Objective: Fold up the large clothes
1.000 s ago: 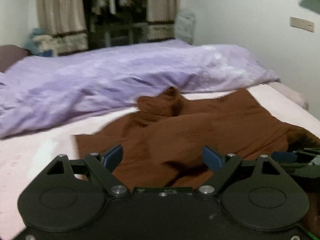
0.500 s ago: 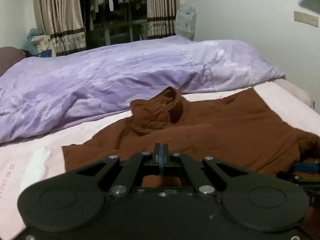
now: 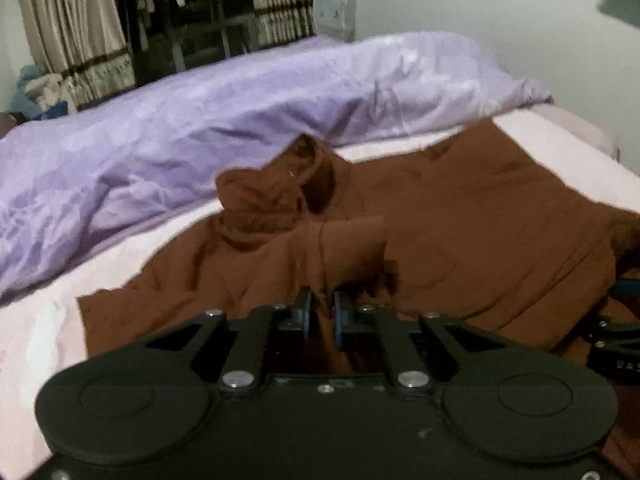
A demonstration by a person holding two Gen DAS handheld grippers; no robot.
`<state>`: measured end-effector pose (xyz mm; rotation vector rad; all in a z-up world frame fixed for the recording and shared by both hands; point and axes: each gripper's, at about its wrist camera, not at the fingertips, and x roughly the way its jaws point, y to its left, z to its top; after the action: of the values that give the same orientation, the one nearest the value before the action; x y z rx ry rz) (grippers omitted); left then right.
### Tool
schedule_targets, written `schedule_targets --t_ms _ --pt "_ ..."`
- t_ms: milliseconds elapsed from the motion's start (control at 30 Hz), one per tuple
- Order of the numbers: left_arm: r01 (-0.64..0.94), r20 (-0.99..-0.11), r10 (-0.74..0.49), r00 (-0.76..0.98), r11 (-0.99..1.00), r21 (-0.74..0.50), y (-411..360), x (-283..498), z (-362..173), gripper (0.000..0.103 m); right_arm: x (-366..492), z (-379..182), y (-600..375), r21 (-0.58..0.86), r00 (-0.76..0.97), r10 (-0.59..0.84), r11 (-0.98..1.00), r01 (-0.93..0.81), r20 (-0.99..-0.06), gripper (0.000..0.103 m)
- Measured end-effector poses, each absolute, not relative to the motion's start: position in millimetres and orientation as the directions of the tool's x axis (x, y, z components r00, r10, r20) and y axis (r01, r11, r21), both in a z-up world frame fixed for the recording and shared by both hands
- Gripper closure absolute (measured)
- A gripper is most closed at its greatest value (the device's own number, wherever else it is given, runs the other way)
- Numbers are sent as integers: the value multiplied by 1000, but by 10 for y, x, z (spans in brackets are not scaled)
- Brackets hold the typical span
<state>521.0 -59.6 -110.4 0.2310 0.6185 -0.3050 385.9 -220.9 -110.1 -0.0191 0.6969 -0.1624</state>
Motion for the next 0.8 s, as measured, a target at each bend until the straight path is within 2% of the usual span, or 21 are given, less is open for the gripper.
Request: schedule_targets --t_ms 167,267,433,567,667,733,767,800 --pt "243 -526 -176 832 968 60 -249 5075 -884 95 3864 -1112 -2196 -101 754 -175 985 143 -633 28" --pt "171 -549 -118 827 984 46 -9 5118 -926 94 3868 -1106 -2208 -95 750 -169 985 141 -639 28" --pt "33 -628 23 778 996 79 323 5187 -1139 81 3865 -1115 -2194 -97 752 -168 986 139 -637 28" --pt "-43 -631 131 765 987 153 534 5122 -1194 83 3889 -1113 -2183 -118 749 -165 986 116 -642 27" --pt "-68 -661 154 735 986 154 733 5043 -1277 80 3881 -1065 -2223 -119 750 -160 987 109 -641 27" --pt "-89 -655 177 735 982 166 817 4923 -1214 79 3837 -993 -2286 -98 752 -164 986 132 -638 30" --pt "-98 -641 181 746 982 162 837 4881 -1161 77 3804 -935 -2316 -88 761 -152 988 125 -630 30" --pt "-101 -623 173 762 984 149 837 4849 -1091 69 3781 -881 -2339 -84 771 -144 990 117 -621 31"
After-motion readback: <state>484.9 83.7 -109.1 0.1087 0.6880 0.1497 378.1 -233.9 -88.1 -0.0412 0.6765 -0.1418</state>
